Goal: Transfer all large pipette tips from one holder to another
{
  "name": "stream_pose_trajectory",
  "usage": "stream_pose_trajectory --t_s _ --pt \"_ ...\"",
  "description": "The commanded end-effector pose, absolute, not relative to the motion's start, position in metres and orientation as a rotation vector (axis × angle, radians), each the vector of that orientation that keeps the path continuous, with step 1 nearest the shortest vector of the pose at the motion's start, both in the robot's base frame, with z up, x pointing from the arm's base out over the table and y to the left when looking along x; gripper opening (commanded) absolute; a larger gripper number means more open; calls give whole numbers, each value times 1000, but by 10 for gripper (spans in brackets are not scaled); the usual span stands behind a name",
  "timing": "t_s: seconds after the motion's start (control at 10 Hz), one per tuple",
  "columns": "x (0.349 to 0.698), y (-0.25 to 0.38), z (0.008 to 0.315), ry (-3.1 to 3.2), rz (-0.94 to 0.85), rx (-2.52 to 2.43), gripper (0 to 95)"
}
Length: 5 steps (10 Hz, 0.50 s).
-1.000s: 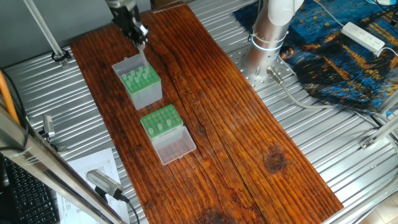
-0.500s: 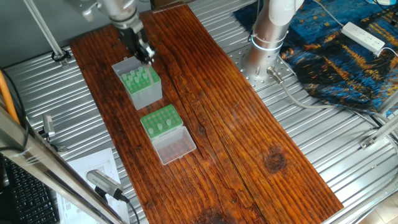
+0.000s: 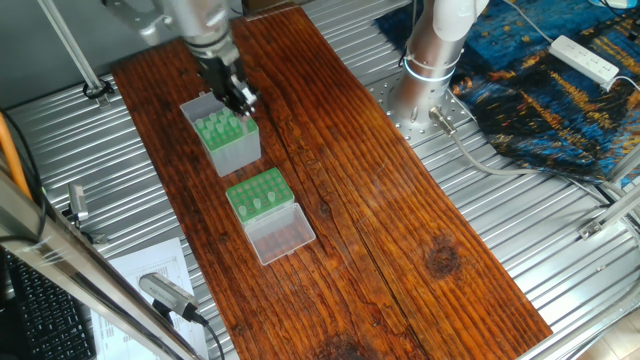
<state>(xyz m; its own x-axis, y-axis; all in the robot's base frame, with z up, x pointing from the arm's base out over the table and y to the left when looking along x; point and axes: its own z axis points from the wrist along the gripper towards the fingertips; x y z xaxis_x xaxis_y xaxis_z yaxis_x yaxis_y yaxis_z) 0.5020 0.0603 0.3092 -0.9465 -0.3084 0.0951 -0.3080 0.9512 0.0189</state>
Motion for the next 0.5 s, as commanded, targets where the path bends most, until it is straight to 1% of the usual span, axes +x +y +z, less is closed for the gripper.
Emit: stream_pose_trajectory --t_s 0.1,0.5 --pt "505 61 311 -2990 -15 481 0" --pt "505 61 311 -2991 8 497 0"
